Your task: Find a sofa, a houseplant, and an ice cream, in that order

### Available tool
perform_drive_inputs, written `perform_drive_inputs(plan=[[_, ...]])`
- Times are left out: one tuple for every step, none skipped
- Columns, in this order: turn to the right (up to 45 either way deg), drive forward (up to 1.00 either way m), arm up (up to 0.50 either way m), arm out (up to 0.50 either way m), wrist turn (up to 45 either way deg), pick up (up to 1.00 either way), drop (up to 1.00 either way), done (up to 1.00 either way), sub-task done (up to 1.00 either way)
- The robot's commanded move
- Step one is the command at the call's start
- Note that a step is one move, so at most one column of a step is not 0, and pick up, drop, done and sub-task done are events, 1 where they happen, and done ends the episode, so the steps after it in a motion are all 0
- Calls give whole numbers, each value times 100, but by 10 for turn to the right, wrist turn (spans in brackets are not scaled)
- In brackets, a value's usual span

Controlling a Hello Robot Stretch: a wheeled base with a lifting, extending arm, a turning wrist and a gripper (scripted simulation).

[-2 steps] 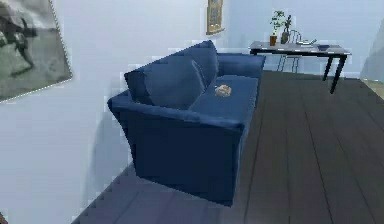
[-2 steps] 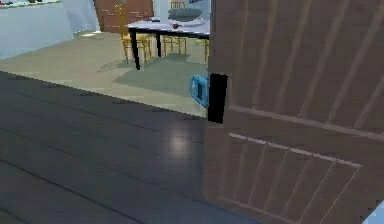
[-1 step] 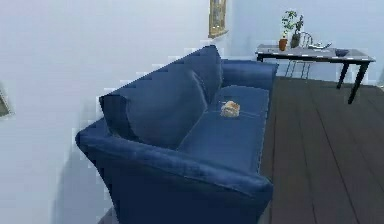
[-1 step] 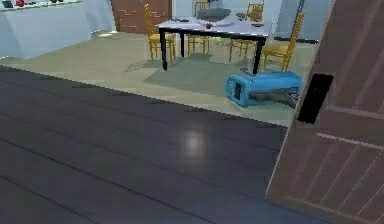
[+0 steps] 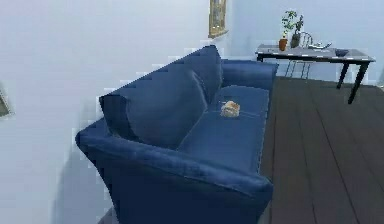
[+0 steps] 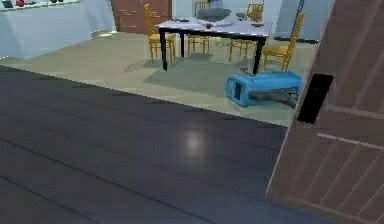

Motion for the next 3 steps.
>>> perform_drive_inputs(plan=[[450,0,0,0,0,0,0,0,0],[390,0,0,0,0,0,0,0,0],[0,30,0,0,0,0,0,0,0]])
